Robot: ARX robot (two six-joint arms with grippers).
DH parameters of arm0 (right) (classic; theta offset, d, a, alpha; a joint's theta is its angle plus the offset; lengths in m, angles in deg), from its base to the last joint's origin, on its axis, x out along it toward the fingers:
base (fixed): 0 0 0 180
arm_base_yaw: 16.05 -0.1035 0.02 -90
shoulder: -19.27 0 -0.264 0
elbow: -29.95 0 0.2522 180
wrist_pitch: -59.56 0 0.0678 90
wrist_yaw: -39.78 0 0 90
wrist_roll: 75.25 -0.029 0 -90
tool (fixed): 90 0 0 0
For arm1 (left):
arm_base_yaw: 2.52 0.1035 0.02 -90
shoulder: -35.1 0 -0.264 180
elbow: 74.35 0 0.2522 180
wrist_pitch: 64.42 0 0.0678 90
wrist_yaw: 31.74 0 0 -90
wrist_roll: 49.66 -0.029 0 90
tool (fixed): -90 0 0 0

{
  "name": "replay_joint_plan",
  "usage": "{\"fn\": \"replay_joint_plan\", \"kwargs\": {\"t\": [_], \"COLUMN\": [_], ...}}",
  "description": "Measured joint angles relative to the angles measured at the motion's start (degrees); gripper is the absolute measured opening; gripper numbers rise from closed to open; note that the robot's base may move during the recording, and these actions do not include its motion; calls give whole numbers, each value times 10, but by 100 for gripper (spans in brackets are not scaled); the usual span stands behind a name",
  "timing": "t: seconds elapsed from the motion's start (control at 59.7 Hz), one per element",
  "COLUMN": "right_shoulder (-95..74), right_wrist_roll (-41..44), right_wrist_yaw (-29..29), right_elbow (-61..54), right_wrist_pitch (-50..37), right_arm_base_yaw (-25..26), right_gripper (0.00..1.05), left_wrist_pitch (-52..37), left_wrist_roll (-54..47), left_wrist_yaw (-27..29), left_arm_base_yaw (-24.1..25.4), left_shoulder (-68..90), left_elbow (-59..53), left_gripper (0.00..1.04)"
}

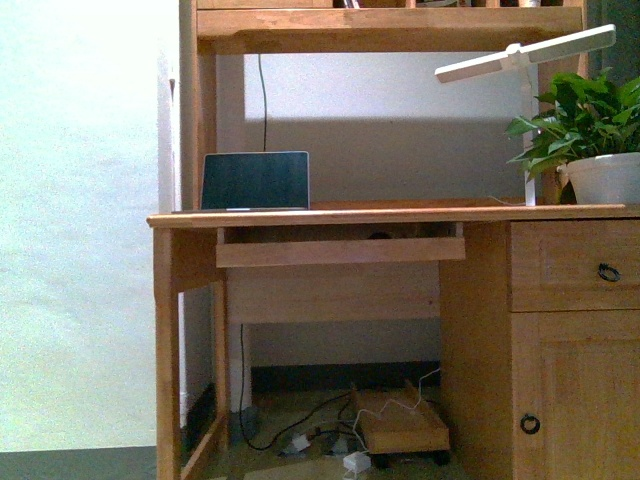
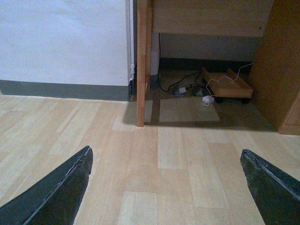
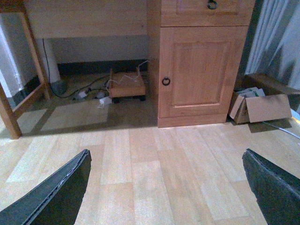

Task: Place mouse

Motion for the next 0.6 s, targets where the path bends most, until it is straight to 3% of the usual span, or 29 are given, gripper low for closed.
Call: {"fn": "replay_joint_plan", "kwargs": {"t": [0.603], "right_shoulder": [0], "right_wrist_roll": [0], "right_wrist_yaw": [0], "right_elbow": [0], "right_wrist_pitch": [0], "right_arm_base_yaw": [0], "right_gripper": [97], "left_wrist_pitch": [0], "left_wrist_roll": [0], "left_wrist_yaw": [0], "left_arm_base_yaw": [0], "left_shoulder": [0], "left_elbow": [0], "left_gripper": [97]}}
